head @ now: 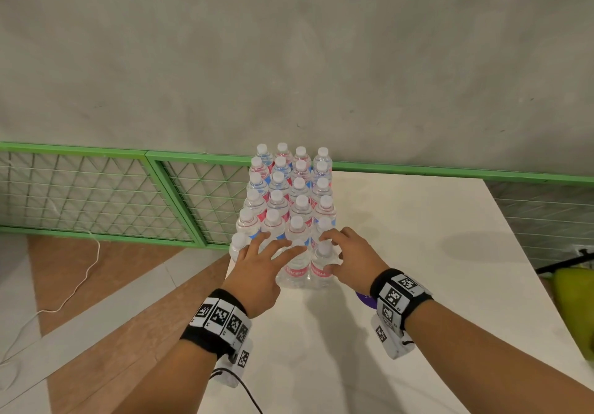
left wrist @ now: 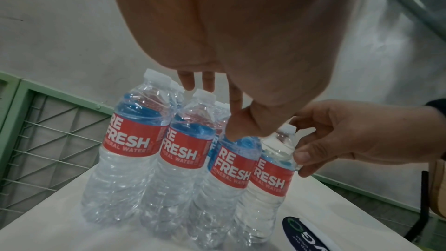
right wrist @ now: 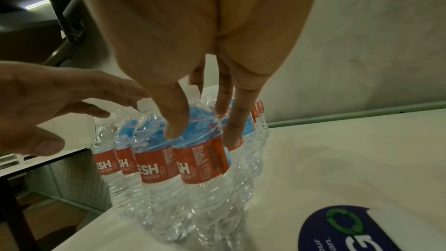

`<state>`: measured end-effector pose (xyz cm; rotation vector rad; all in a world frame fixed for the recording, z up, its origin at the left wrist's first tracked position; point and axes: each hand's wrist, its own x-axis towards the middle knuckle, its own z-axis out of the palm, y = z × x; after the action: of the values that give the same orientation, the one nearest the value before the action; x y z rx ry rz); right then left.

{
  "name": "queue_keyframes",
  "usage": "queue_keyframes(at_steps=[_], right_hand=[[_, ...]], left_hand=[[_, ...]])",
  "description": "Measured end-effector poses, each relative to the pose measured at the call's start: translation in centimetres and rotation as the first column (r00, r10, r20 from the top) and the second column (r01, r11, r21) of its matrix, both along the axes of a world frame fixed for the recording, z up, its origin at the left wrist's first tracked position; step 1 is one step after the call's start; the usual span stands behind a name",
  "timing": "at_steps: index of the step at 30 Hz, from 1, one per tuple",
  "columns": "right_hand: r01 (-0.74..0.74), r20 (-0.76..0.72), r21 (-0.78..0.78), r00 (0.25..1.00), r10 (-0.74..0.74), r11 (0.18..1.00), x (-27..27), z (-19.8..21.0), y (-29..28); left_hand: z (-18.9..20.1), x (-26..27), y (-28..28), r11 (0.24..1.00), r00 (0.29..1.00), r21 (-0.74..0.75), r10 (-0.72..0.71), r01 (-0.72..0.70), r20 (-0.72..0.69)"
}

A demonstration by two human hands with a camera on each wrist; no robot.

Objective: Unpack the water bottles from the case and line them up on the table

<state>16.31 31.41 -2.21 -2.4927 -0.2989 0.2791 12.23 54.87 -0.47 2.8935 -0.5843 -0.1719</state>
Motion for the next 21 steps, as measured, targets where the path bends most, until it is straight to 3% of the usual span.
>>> queue_keyframes(at_steps=[21], right_hand=[[0.011,-0.012,0.024,1.000,-0.011,1.000,-0.04,0.25,0.02]], left_hand=[[0.15,-0.55,-0.52,0.998,0.998,0.037,0.051,-0.050,-0.023]])
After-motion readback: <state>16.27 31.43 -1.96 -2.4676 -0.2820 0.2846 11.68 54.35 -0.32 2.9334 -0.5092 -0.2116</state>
